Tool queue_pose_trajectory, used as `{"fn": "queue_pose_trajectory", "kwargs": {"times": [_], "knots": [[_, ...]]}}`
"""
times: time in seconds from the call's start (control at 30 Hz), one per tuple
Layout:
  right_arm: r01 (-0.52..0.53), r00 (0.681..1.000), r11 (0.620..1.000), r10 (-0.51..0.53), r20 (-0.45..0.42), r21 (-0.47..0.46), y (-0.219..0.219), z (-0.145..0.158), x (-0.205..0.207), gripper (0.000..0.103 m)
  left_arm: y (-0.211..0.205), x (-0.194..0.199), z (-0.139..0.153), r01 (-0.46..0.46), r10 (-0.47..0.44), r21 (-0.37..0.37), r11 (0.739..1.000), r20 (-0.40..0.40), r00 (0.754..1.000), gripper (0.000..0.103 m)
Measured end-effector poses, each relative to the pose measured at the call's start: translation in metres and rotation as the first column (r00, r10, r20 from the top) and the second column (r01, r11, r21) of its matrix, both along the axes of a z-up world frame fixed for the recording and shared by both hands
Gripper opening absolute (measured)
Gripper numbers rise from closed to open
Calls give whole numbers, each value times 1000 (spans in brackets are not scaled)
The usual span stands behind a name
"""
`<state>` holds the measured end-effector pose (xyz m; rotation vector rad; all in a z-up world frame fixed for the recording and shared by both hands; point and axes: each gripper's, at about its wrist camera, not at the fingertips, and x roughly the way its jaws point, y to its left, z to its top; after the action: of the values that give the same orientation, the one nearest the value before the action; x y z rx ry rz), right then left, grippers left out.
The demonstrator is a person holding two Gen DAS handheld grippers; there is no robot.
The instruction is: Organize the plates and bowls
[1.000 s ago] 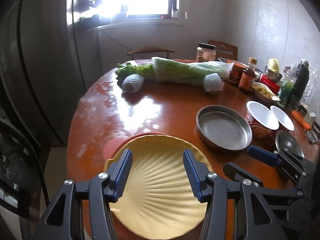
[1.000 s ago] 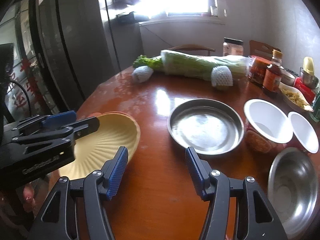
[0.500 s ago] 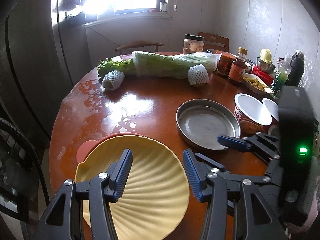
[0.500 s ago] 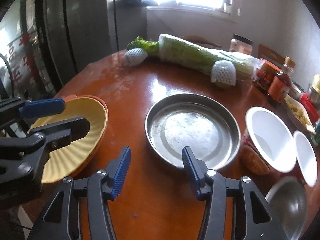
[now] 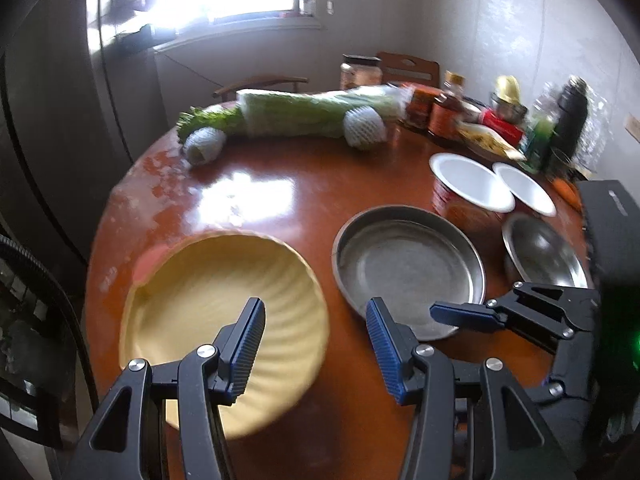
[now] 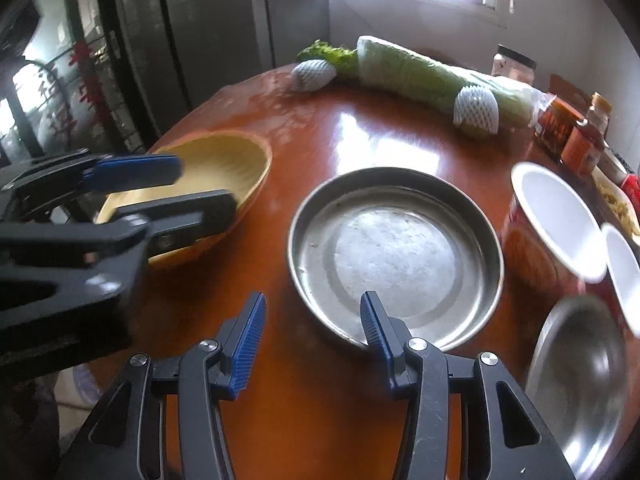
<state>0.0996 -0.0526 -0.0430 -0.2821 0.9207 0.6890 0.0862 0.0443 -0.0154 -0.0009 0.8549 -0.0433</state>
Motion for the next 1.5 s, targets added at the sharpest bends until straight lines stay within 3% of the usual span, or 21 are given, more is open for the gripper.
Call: {"fn": "queue_pose_trajectory", "kwargs": {"times": [0.23,0.47,0.63,0.83,1.27,1.5], "knots": [[-28,1000,1000,28,-1,5,-33,3,-58,51,-29,-30,-9,21,-21,18,1000,-3,1000,53],[-39,999,999,39,13,5,-52,7,-86,51,-45,-54,2,15,-16,42,999,45,999,53],[-13,999,999,12,37,35,-67,18,-92,51,-47,-67,14,10,-14,48,999,86,996,53],[57,997,996,-60,44,62,-87,25,-94,51,-56,-73,5,57,-57,18,998,32,998,53],[199,980,975,-200,-7,101,-114,14,-72,51,-65,-70,-18,39,-41,-28,999,-46,998,53],[202,979,973,-202,-5,111,-109,7,-60,50,-65,-58,-26,9,-14,-55,998,-78,997,53]]}}
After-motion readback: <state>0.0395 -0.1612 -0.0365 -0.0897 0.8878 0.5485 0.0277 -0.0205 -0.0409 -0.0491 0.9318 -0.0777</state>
